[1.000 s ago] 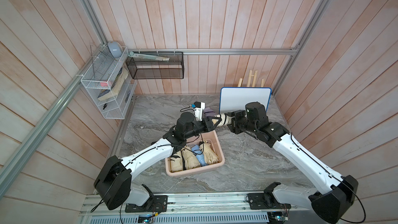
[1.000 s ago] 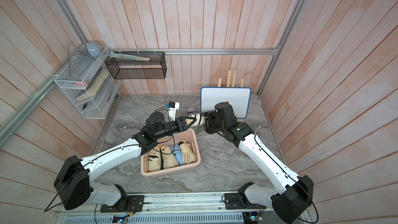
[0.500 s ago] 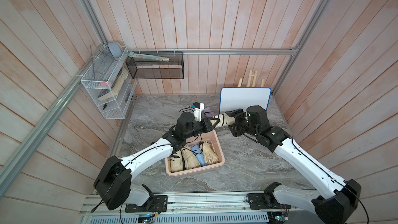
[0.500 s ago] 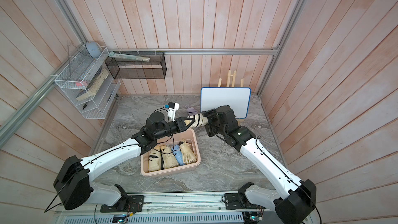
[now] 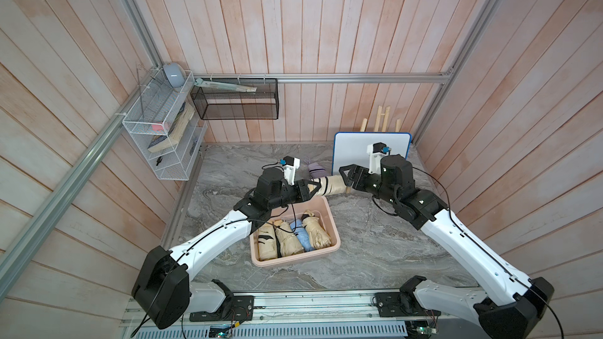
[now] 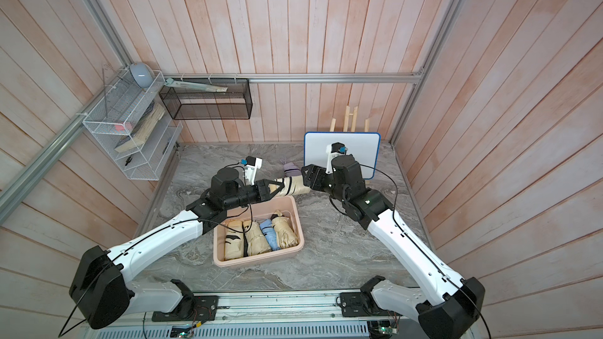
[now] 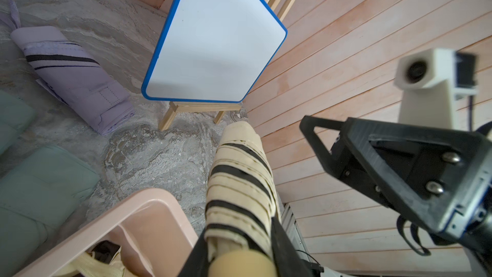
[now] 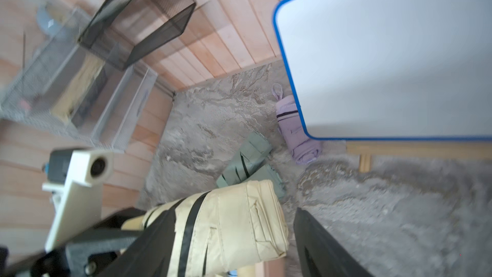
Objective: Put the umbrella into the storage box
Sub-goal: Place the umbrella in the storage box.
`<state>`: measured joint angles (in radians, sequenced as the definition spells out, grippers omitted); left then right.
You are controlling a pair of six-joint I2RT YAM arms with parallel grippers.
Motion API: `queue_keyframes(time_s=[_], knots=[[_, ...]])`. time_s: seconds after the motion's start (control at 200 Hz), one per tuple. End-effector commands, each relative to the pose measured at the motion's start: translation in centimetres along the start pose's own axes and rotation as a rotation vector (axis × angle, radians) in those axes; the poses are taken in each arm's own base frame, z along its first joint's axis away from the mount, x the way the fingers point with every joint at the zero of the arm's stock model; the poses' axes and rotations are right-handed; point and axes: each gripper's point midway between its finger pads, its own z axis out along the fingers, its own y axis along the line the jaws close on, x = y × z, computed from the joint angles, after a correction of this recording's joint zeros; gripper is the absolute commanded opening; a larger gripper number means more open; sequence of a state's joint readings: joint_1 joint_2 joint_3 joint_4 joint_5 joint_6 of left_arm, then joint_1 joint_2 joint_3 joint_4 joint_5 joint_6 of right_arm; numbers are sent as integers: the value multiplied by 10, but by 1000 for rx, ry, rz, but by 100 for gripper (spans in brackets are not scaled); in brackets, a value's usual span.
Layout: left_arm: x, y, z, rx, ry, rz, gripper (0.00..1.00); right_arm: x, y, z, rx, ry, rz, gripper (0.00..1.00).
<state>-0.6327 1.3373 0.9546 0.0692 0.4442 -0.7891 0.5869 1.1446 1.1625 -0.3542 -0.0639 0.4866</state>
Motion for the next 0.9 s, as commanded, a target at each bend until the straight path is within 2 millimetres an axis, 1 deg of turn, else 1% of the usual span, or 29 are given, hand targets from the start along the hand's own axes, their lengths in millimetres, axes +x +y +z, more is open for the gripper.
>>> queue_keyframes(time_s=[0.0,0.07,0.14,0.235,0.34,0.4,0.455,0.56,0.62,0.755,0.895], knots=[[-3,-31,-12,101,32,97,0,3,43,-14,-172,-5,-623,78],[4,-34,-14,111,75,115,0,19,47,-18,-197,16,-852,83],[9,-35,-15,112,111,134,0,30,47,-19,-207,35,-1000,89],[13,-36,-18,114,135,149,0,46,47,-14,-225,98,-1122,92],[16,-37,-20,118,142,153,0,70,42,-7,-247,209,-1213,93],[17,-37,-21,121,146,154,0,82,40,-4,-254,248,-1246,93],[19,-37,-21,121,152,153,0,86,40,-2,-256,252,-1258,94],[20,-37,-21,125,152,152,0,93,50,-1,-290,244,-1250,94],[21,-38,-22,135,151,154,0,101,51,1,-302,262,-1253,95],[22,-42,-23,153,157,161,0,118,41,4,-301,318,-1273,95],[23,-42,-25,153,165,175,0,124,30,8,-266,343,-1301,89]])
